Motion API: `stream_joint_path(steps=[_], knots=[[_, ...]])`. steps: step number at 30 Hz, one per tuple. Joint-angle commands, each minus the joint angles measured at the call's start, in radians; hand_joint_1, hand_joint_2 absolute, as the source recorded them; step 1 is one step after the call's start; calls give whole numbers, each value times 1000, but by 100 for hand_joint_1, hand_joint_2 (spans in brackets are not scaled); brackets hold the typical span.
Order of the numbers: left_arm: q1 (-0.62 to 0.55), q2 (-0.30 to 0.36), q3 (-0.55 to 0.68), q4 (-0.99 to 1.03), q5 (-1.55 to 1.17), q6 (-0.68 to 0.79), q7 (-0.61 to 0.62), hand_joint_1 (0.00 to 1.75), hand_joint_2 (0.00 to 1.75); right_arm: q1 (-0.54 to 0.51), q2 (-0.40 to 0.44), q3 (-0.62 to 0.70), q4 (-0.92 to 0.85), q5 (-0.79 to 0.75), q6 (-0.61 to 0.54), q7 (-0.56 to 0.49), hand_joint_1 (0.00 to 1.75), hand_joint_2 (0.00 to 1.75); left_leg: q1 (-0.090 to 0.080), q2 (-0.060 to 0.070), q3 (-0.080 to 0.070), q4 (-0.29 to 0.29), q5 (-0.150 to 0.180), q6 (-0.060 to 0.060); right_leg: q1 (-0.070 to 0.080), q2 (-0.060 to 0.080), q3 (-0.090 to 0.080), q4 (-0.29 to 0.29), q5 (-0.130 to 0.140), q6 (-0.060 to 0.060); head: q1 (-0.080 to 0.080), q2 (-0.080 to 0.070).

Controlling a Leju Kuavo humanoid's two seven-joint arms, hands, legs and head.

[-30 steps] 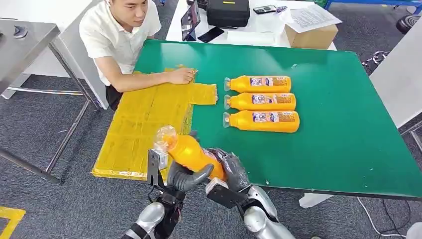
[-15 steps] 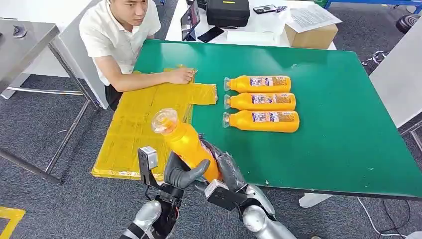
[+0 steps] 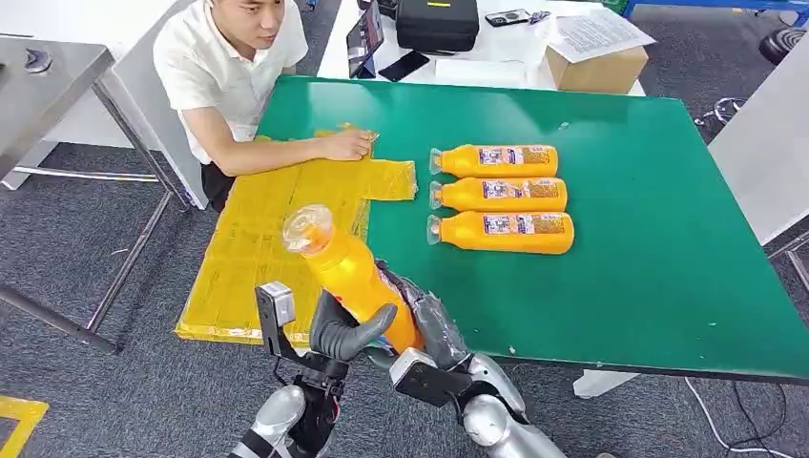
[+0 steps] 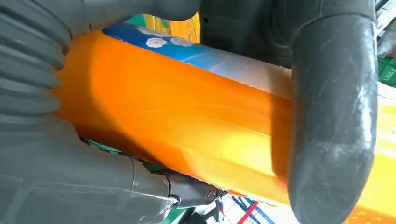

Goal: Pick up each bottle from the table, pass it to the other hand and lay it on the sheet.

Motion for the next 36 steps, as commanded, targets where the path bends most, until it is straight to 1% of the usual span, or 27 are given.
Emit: stream_joint_path(steps=[1,2,3,5,7,8,10,12,15,16,17,18,19,20,22,23,24,25,26,28,29,30,32,33,34,35,36], knots=[[-36,12,-29,-3,0,-6,2,175,175,-17,-16,58,28,5,18,5,31,175,1,-1,3,0,-1,-2,1,0,3,0,-1,-2,0,0],[-36,12,-29,-3,0,-6,2,175,175,-17,-16,58,28,5,18,5,31,175,1,-1,2,0,-1,-1,1,0,2,0,-1,-1,0,0],[-34,11,-27,-5,-5,-6,-5,175,175,-13,-13,54,24,3,17,4,0,175,1,-1,1,0,0,-1,1,0,1,0,0,-1,0,0],[-16,13,-13,-57,-13,-21,-30,175,175,3,-9,51,36,18,4,-2,0,175,0,-1,1,0,0,-1,0,0,1,0,0,-1,0,0],[-2,9,12,-77,-9,0,-29,175,175,11,-4,48,52,59,-44,-6,0,175,1,0,1,0,-1,-1,1,0,2,0,-1,-1,0,0],[2,4,49,-72,19,24,-15,175,175,18,7,41,71,95,-100,-14,0,0,1,0,3,0,-2,-2,1,0,3,0,-1,-2,0,0],[-5,1,105,-35,115,15,39,175,175,15,20,39,96,119,-157,-28,0,0,1,-1,4,-1,-1,-2,1,0,4,-1,-1,-2,0,0],[-36,15,132,34,120,60,31,175,175,14,38,37,119,137,-223,-31,0,0,1,0,6,-2,-1,-2,1,0,6,-2,-1,-2,0,0],[-75,19,189,108,141,98,14,175,175,15,58,30,157,207,-390,-20,0,0,2,2,7,-3,-1,-3,2,2,6,-2,0,-3,0,0],[-179,3,270,255,-239,482,-97,155,175,239,285,-349,-217,591,-481,-174,0,0,1,1,6,-3,0,-3,1,2,5,-2,0,-3,0,0],[-197,11,269,271,-365,554,-90,175,175,242,279,-475,-343,631,-481,-174,0,0,2,0,6,-2,0,-3,2,1,5,-2,0,-3,0,0],[-197,11,269,271,-365,554,-90,175,175,242,279,-475,-343,631,-481,-174,0,0,1,-5,0,0,0,-3,1,-4,0,2,-2,-3,0,0],[-233,25,274,303,-491,523,-72,175,175,251,271,-476,-468,620,-481,-174,0,0,1,-7,-2,2,0,-3,1,-6,-1,5,-3,-3,0,0],[-255,28,278,333,-731,505,-73,175,175,258,265,-476,-658,616,-481,-174,0,0,0,-6,-3,2,1,-2,0,-6,-3,4,-2,-2,2,0],[-260,29,278,341,-732,500,-73,175,175,261,263,-472,-653,605,-481,-174,0,0,2,-2,-5,2,1,-3,1,-2,-6,5,-1,-2,2,0],[-262,26,274,357,-758,493,-74,175,175,262,262,-470,-614,585,-481,-174,0,0,1,-1,-3,2,0,-4,1,-1,-6,7,-2,-4,-5,0],[-248,20,270,339,-737,484,-52,175,175,273,263,-471,-590,585,-481,-174,0,0,2,-6,-4,0,3,-3,2,-7,-4,3,1,-4,-7,0],[-226,24,251,309,-696,458,-35,175,175,279,255,-430,-587,611,-481,-114,0,0,2,-11,-2,0,4,-2,2,-12,0,2,-1,-4,-4,0],[-221,23,251,308,-689,452,-40,175,175,268,267,-474,-538,566,-481,-174,0,0,3,-15,0,0,3,-1,3,-16,3,1,-2,-5,-1,0],[-203,15,279,291,-595,395,-26,175,175,258,258,-474,-477,547,-481,-174,0,0,2,-6,1,-1,2,-2,1,-9,2,1,-1,-5,-1,0],[-206,20,288,293,-565,394,-19,175,175,257,258,-471,-465,531,-481,-174,0,0,0,-1,-1,-1,3,-2,0,-6,-2,1,1,-6,-2,0],[-228,34,280,329,-598,444,-15,175,175,257,257,-466,-463,526,-481,-174,0,0,0,-1,1,-1,2,-2,0,-4,0,1,1,-6,-2,0],[-302,68,261,454,-761,562,-16,175,175,246,257,-445,-440,522,-481,-174,0,0,0,-3,0,-1,3,-3,1,-6,-1,1,0,-7,-2,0],[-332,151,265,480,-863,562,2,175,175,258,187,-392,-491,499,-481,-107,0,0,0,-4,-3,-1,4,-2,0,-7,-3,1,1,-5,-2,0],[-336,79,401,517,-1232,562,82,175,175,227,257,-421,-397,503,-481,-174,0,0,1,-5,0,-1,4,-3,1,-7,0,0,1,-7,-2,0],[-390,124,320,598,-1483,562,202,175,175,217,250,-415,-374,493,-481,-174,0,0,1,-1,1,-2,3,-3,2,-4,-1,0,2,-7,-2,0],[-436,131,274,671,-1554,532,230,175,175,213,246,-403,-361,457,-481,-174,0,0,1,2,0,-2,3,-3,1,-1,-2,1,2,-7,-2,0]])
